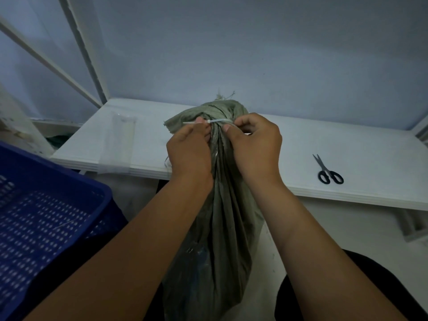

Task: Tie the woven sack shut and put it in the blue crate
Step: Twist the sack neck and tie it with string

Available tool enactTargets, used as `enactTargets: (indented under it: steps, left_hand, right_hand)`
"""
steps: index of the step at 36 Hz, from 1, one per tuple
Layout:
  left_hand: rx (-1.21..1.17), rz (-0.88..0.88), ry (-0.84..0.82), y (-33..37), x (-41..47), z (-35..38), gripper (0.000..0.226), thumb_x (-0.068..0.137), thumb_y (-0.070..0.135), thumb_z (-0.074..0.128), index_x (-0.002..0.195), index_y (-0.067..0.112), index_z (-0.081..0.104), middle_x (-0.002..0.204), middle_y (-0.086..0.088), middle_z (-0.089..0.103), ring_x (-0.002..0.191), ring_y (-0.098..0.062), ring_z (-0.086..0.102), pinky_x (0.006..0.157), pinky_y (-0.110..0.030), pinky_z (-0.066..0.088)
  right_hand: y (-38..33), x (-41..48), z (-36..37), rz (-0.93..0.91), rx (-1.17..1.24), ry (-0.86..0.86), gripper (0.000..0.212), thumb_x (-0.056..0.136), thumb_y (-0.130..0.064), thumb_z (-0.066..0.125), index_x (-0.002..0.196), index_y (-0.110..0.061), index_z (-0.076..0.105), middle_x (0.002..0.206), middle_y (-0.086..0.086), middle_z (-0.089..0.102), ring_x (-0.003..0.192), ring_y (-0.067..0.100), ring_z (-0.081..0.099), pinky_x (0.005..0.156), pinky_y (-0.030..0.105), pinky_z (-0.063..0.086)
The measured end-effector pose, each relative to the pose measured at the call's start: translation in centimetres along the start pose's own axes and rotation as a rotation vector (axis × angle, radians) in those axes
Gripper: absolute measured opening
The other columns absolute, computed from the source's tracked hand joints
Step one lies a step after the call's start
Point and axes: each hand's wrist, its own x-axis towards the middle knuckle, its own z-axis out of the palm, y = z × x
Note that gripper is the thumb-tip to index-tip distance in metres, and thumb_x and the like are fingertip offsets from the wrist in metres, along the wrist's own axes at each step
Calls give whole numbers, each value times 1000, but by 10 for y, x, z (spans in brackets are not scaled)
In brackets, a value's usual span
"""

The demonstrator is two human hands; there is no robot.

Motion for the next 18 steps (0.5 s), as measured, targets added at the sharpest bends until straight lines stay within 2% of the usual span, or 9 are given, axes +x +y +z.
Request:
enactTargets:
  steps: [5,13,18]
  left_hand:
    - [1,-18,-1,0,-1,0,21,98,19,61,106,4,73,97,-10,77,89,-20,75,75,-27,62]
    - [76,-26,-17,-3,6,-2,24,100,25,59,100,6,74,96,-8,78,92,-23,75,79,-33,62]
    - [71,-28,-33,-4,8,-1,26,101,21,55,102,0,71,102,-15,76,98,-30,72,84,-38,61]
  right_hand:
    - [2,1,0,21,24,-40,14,82,-16,78,76,-25,68,71,-18,63,66,-5,59,61,2,40]
    - [2,3,0,71,63,-99,9,84,-13,74,83,-22,73,78,-14,69,76,5,66,70,14,51]
    - [2,4,1,100,56,-130,5,85,-16,74,89,-15,76,83,-5,72,80,12,68,73,23,54]
